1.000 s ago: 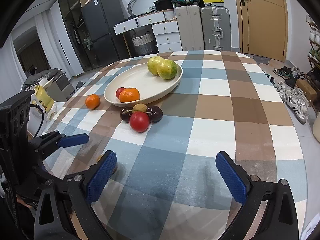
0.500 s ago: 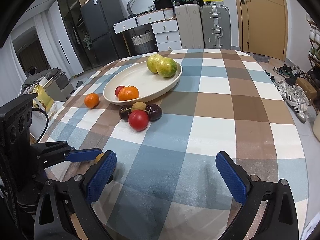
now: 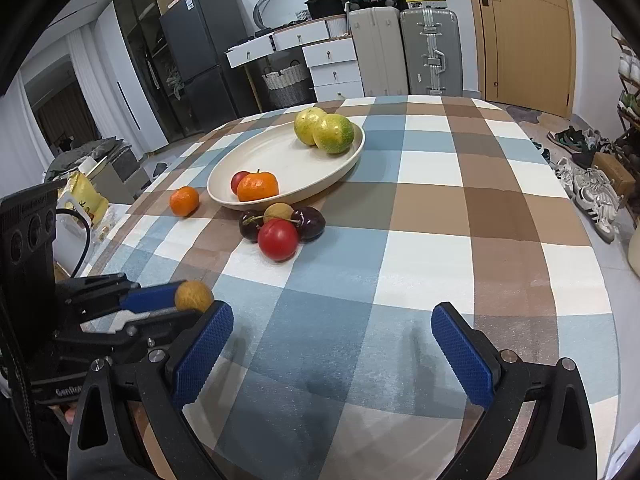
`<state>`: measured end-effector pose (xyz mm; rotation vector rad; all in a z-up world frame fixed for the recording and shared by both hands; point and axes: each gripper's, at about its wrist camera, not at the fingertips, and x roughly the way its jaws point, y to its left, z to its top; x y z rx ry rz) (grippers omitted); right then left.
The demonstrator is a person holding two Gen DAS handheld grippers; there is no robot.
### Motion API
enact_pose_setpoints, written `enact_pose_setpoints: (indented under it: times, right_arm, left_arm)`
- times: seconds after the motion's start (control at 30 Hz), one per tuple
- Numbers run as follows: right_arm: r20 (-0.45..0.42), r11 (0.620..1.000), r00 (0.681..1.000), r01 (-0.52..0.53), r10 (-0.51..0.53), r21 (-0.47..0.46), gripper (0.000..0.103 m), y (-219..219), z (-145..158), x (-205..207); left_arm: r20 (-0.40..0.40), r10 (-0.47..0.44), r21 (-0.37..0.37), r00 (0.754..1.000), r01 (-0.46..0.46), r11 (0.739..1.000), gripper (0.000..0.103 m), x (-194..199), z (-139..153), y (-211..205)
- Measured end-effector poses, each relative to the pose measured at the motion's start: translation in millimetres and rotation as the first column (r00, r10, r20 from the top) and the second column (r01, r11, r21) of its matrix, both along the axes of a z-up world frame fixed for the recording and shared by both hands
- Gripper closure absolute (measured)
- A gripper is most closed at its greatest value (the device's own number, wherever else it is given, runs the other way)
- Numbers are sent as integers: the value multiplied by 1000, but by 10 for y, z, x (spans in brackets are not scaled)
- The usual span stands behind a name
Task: Organize fruits
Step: 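Close the left tool on the small brown round fruit, then lift the brown fruit in the left tool while the right tool moves to the red tomato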
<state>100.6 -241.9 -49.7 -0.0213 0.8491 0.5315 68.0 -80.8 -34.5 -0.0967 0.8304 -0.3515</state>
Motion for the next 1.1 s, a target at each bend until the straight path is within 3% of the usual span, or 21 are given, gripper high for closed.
enact_pose_setpoints:
  times: [0.47,0.7,0.97,1.1]
  right_arm:
    - [-28,1000,999,-24,24,-6,15,283,-28,119]
    - [-44,999,999,-2,0,-47,28,537,-100,241]
    - [-32,997,999,-15,13,-81,34,833,-162,361]
    - [-37,997,999,7,-9,-73,44,868,-172,438]
  left_arm:
    - [61,154,2,986,-155,988,77,19,108,478]
    - [78,199,-7,977,-199,980,77,49,111,677]
    - [110,241,-46,964,-237,970,77,39,110,833]
    - [104,249,-72,963,-242,967,77,48,94,882]
